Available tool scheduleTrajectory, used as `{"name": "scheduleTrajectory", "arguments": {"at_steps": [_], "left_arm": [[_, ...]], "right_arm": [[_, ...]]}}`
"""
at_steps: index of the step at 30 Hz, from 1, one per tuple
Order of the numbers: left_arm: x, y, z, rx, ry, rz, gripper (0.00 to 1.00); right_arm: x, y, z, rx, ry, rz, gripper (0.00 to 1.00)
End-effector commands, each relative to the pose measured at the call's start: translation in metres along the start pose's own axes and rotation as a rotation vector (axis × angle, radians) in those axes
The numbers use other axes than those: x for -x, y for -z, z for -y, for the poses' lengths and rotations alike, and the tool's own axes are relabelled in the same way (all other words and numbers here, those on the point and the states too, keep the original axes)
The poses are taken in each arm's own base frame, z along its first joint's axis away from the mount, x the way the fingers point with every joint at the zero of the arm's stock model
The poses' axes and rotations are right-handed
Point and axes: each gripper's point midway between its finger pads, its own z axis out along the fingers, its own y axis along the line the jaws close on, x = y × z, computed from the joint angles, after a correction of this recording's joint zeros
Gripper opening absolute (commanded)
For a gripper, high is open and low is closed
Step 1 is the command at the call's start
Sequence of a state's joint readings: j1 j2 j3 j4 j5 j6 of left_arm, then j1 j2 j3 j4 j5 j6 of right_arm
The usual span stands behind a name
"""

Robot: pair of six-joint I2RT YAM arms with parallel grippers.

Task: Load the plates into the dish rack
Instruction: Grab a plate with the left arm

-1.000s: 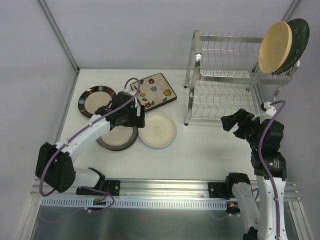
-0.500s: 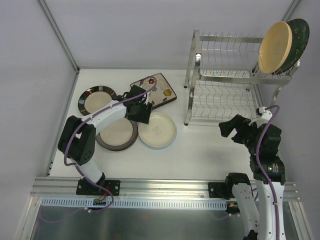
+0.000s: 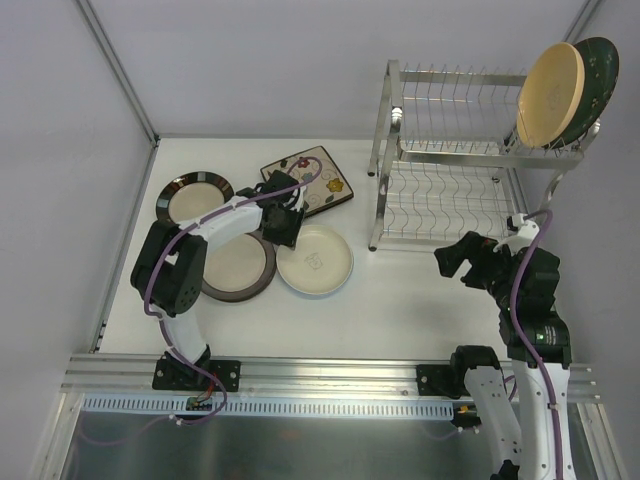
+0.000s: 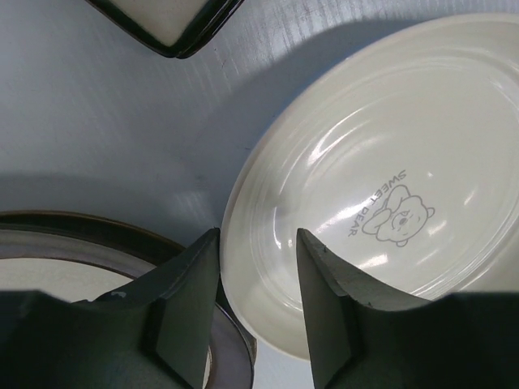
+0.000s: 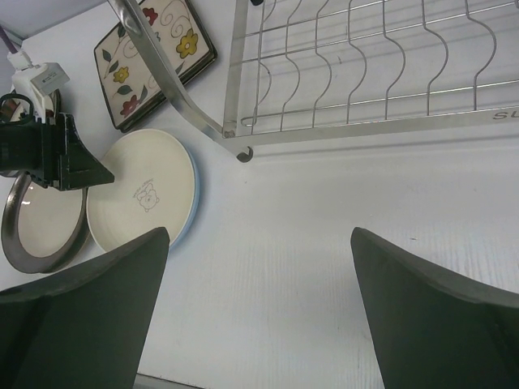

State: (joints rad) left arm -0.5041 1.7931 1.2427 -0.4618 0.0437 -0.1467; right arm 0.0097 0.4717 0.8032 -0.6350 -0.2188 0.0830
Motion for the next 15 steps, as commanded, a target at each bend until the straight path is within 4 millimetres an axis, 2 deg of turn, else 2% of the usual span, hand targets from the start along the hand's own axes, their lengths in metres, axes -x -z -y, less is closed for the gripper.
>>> {"name": "scheduleTrajectory", "arguments": {"at_steps": [1,9,15], "left_arm": [[0.005,0.002,0.003,-0.007,-0.027,0.002,0.41],[0.001,0.012,0.007,-0.022,-0.001,0.008,0.14],[0.003,0.025,0.012,-0.047,0.039,0.034,0.02]], "right_arm": [[0.001,-0.001,-0.005,0.029,0.025,-0.003,1.00],[-0.004,-0.005,-0.006,0.041,0.016,-0.026,0.99],[-0.015,-0.010,-0.009,0.070,-0.011,-0.061,0.99]]}}
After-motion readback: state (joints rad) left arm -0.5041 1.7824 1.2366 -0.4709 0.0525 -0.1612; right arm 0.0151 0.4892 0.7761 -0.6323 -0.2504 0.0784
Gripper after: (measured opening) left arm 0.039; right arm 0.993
